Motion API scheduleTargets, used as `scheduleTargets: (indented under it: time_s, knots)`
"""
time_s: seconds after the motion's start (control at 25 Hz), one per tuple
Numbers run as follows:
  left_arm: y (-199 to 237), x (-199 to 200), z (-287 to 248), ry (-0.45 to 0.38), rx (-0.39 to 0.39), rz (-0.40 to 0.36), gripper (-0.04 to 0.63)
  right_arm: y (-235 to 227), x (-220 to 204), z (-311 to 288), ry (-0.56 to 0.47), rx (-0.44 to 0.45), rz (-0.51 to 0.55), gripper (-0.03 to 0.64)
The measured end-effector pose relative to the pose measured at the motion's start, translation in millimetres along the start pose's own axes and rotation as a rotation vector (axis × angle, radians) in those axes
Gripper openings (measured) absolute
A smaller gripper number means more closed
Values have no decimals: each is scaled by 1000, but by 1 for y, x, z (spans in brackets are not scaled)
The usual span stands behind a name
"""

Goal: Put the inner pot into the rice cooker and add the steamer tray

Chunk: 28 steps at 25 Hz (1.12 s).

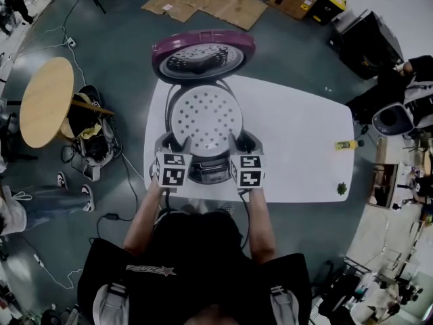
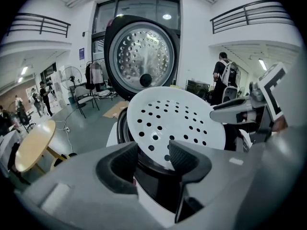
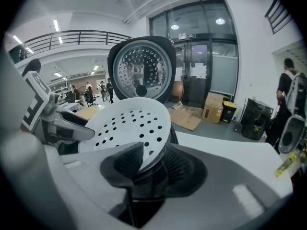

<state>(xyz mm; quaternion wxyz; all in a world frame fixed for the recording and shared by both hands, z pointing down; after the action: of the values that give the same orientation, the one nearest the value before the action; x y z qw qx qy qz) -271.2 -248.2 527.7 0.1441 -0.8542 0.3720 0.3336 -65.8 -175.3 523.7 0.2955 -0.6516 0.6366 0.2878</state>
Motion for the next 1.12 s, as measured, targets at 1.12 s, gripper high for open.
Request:
scheduleTargets:
  time_s: [1.12]
  knots:
    - [4,1,2,4,22,1,236,-11,-7,-5,36,8,-47,143]
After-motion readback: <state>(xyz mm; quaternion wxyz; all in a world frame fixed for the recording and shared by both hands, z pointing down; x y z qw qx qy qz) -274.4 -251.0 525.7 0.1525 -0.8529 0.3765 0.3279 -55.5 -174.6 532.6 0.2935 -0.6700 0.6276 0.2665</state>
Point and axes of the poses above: the fingertips, and each gripper's own axes: z backward along the fingers, y to its left, x out of its top, the point moved 7 cm from there along z, backward along the fingers, and after that the axes turned 4 degrees about y, right-handed, at the moved point
